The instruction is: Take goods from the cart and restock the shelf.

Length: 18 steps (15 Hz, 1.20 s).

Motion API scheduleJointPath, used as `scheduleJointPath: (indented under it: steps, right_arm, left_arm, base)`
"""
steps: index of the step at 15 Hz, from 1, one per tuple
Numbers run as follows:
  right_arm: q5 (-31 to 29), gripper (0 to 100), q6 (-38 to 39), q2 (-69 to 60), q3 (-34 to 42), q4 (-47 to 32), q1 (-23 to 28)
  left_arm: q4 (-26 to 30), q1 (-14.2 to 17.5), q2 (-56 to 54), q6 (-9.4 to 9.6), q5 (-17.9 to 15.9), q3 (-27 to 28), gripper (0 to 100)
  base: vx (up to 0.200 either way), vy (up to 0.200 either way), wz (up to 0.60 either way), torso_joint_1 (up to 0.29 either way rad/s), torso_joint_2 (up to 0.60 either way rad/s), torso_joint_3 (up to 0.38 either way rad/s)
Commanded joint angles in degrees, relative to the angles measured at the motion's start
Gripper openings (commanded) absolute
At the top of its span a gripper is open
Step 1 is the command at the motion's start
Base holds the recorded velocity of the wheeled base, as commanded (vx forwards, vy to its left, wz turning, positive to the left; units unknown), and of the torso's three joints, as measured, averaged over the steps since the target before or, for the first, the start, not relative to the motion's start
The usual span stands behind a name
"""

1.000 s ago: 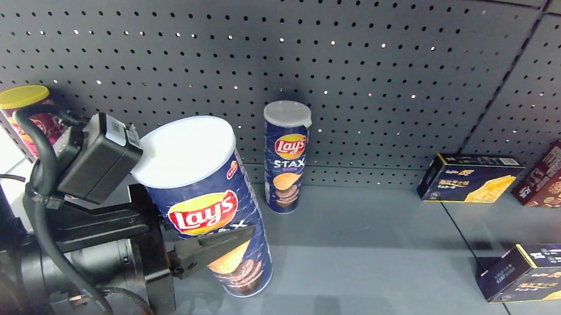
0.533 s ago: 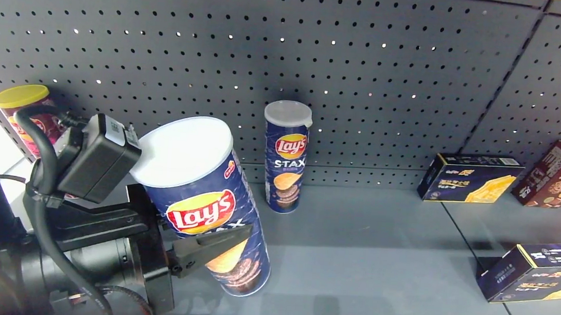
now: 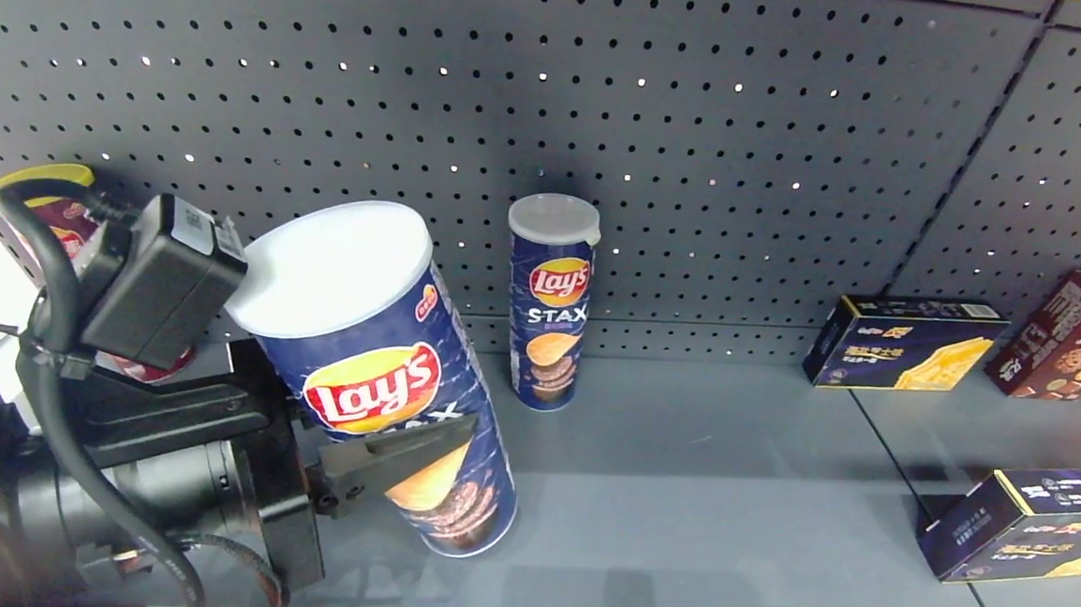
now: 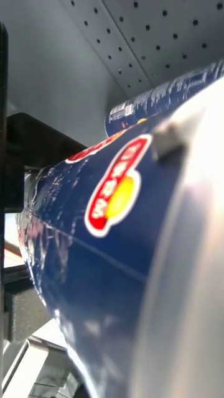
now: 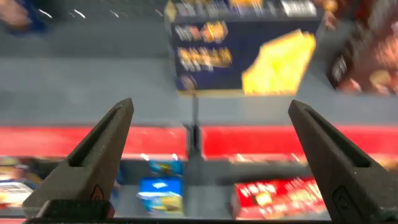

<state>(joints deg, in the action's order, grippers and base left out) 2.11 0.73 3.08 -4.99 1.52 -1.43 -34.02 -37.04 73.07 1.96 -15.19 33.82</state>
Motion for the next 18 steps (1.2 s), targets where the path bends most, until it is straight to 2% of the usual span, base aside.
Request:
scheduleJointPath:
  steps: [1,2,4,6,9,11,14,18]
  right_arm:
    - [2.6,100,1.6,13.5,-11.0,0.6,-7.9]
    - [2.7,100,1.6,13.8,-11.2,0.7,-8.2]
    - [3.7,100,1.8,22.6,-17.8,0.9,-16.1]
    - [3.8,100,1.6,29.4,-20.1,1.3,-20.1]
    - [3.4,100,1.6,40.5,-25.8,1.9,-25.4]
    - [3.1,100,1.6,48.6,-31.8,2.0,-31.4]
    - [5.0,100,1.6,55.7,-37.6,1.9,-31.5]
    - [9.5,100,1.5,62.1,-39.0,4.9,-31.3]
  left_arm:
    - [0.0,1.4,-0.1,-0.03,-0.2,0.7,0]
    - [0.0,1.4,-0.2,-0.03,-0.2,0.7,0]
    - [0.2,1.6,-1.4,0.06,0.3,0.2,0]
    - [0.2,2.1,-1.4,-0.03,1.7,-0.2,0]
    - [0.4,3.3,-2.0,-0.38,1.5,0.2,0]
    - [0.2,4.3,-1.9,-0.38,1.0,0.0,0]
    - [0.1,4.6,-0.7,-0.47,0.1,0.3,0]
    - [-0.2,4.6,0.4,-0.38,0.2,0.5,0]
  base:
    - [0.0,0.0,0.0,0.0,0.0,0.0]
    - [0.0,0.0,0.0,0.0,0.0,0.0]
    - [0.0,0.0,0.0,0.0,0.0,0.0]
    - [0.0,0.0,0.0,0.0,0.0,0.0]
    - [0.0,0.0,0.0,0.0,0.0,0.0]
    - [0.0,0.0,0.0,0.0,0.0,0.0]
    - [0.0,0.0,0.0,0.0,0.0,0.0]
    - [0.0,0.0,0.0,0.0,0.0,0.0]
